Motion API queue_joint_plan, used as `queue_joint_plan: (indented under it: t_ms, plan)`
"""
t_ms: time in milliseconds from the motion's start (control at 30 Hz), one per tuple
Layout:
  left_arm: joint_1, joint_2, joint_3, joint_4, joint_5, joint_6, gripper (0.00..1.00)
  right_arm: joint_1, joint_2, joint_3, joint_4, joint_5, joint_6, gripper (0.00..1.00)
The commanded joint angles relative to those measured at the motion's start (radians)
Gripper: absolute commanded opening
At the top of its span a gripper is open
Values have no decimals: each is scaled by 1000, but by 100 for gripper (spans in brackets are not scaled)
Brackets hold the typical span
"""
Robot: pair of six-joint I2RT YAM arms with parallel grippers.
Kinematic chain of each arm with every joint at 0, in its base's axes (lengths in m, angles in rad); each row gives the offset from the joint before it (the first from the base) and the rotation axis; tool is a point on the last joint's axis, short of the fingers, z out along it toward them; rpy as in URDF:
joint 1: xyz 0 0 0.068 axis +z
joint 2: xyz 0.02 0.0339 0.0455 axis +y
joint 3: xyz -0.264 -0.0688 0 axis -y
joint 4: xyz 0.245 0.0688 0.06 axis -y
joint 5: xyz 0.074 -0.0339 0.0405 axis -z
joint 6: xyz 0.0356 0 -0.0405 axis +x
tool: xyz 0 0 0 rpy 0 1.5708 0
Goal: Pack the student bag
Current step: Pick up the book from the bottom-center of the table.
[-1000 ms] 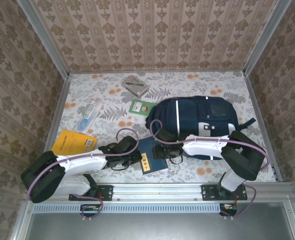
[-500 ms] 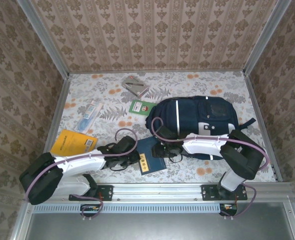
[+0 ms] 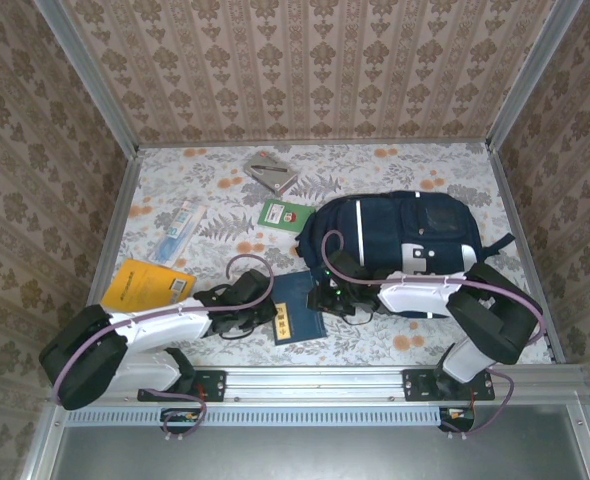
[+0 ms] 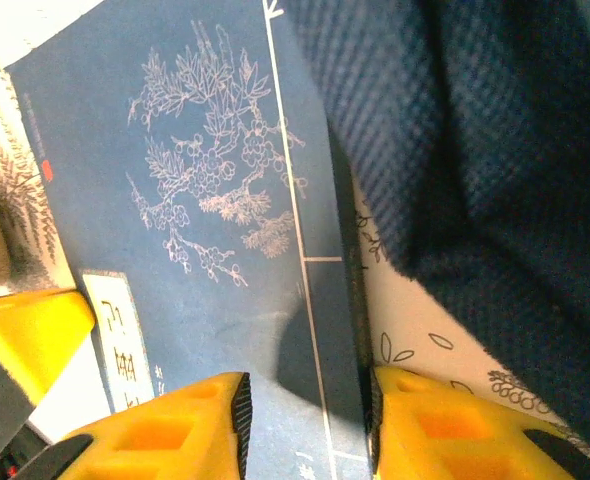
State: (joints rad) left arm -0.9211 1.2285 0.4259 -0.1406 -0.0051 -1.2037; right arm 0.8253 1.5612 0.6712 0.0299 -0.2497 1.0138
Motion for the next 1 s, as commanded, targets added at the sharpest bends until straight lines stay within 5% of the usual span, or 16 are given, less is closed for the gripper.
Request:
queue_joint_plan:
  t_ms: [0, 367, 600, 767, 867, 967]
  plan:
    - [-18, 57, -50, -34, 84, 17, 11, 37, -50, 15, 417, -257, 100, 35]
    - [-16, 42, -45, -53, 88, 25, 11, 28, -35, -36, 609, -239, 188, 35]
    - [-13, 11, -39, -79, 76, 31, 11, 25, -24, 25, 400, -202, 131, 29]
    - [8, -47, -39, -126, 71, 39, 12, 21, -37, 33, 286, -189, 95, 14]
    - [46, -135, -26, -196, 67, 58, 20, 14, -77, 52, 202, -175, 52, 0]
    - [112, -268, -4, -270, 67, 90, 37, -15, -132, 60, 143, -155, 24, 0]
